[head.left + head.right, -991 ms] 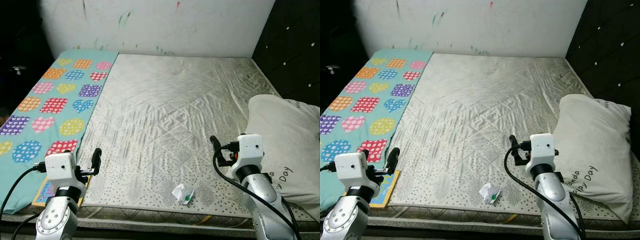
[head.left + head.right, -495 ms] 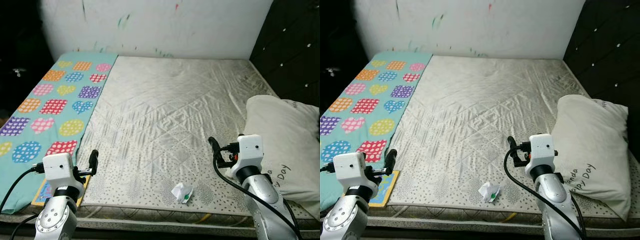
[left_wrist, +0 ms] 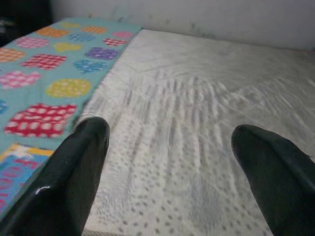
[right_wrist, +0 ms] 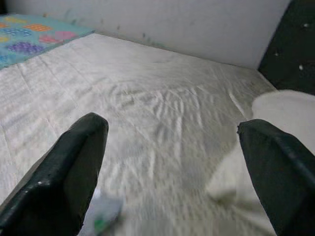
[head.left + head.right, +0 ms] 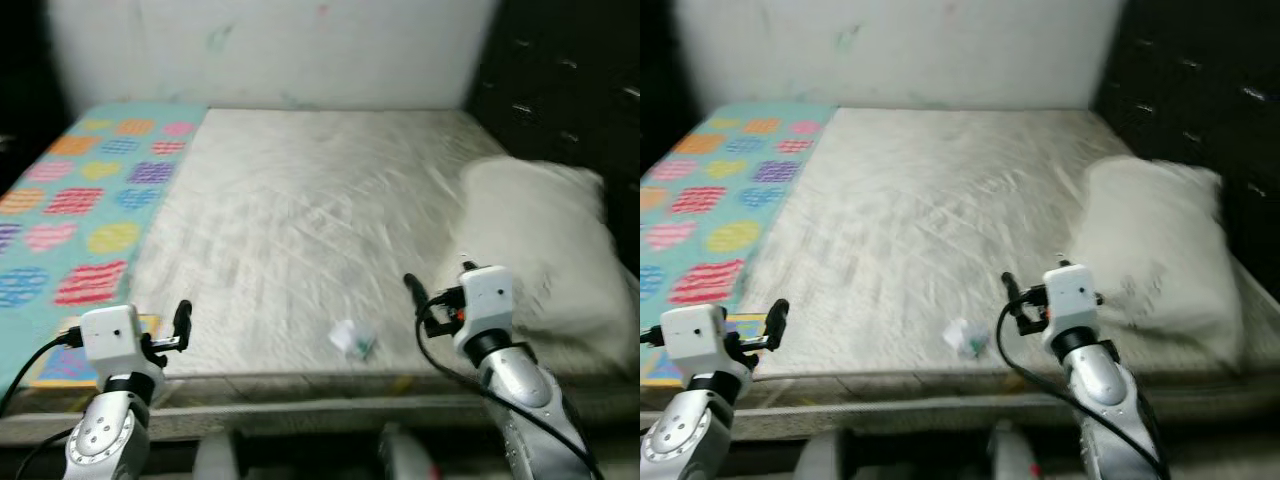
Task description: Clean up the room
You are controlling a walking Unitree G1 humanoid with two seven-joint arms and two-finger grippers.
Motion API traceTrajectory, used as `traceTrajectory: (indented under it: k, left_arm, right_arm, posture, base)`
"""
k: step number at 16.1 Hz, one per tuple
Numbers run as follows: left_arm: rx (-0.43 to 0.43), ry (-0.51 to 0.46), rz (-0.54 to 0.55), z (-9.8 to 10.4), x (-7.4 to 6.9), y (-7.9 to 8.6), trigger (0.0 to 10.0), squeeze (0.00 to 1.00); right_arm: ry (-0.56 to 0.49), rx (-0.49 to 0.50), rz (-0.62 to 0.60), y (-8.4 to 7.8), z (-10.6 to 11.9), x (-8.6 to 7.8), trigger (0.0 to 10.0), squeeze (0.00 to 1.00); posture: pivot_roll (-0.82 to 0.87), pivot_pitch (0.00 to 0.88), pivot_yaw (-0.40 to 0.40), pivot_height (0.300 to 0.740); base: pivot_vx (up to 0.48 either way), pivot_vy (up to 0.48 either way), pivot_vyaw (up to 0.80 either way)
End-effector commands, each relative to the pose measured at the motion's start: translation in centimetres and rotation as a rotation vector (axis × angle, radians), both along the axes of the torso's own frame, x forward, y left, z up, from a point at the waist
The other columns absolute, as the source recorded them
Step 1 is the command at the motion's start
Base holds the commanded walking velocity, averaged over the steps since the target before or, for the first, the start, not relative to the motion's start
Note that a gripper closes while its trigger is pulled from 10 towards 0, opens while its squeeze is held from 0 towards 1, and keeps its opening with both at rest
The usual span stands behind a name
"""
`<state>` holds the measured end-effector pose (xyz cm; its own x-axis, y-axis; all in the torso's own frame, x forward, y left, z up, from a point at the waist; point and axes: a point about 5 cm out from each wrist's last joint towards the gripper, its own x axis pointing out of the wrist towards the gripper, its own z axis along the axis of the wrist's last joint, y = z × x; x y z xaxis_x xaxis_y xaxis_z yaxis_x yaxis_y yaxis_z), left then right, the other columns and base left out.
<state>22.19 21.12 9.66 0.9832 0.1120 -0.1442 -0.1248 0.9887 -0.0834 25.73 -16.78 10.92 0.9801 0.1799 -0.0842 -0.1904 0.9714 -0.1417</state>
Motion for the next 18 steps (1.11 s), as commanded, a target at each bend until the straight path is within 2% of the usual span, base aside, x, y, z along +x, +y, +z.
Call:
traceTrajectory:
  k: [1,7,10,14,18]
  left_arm:
    - [-0.007,0.004,0.010,-0.08,-0.17,-0.06,10.0,0.00]
    - [-0.014,-0.005,0.007,0.11,-0.16,-0.12,10.0,0.00]
    - [-0.016,-0.008,0.004,0.13,-0.18,-0.14,10.0,0.00]
    - [-0.024,-0.016,-0.006,0.25,-0.15,-0.26,10.0,0.00]
    - [-0.024,-0.019,-0.013,0.28,-0.12,-0.43,10.0,0.00]
  right_arm:
    - [-0.030,-0.017,0.015,0.09,0.81,0.42,10.0,0.00]
    - [-0.047,-0.044,0.026,-0.33,1.10,0.84,10.0,0.00]
    - [-0.052,-0.065,0.063,-0.04,1.19,0.81,10.0,0.00]
    - [-0.056,-0.071,0.078,0.13,1.25,0.76,10.0,0.00]
    - [-0.056,-0.067,0.087,0.15,1.27,1.02,10.0,0.00]
  posture:
    - [-0.17,0.000,-0.028,0.590]
    - [-0.17,0.000,-0.029,0.590]
    - [-0.17,0.000,-0.029,0.590]
    - [-0.17,0.000,-0.031,0.590]
    - [-0.17,0.000,-0.036,0.590]
  base:
    - [0.000,0.000,0.00]
    - [0.000,0.000,0.00]
    - [0.000,0.000,0.00]
    - [0.000,0.000,0.56]
    - [0.299,0.000,0.11]
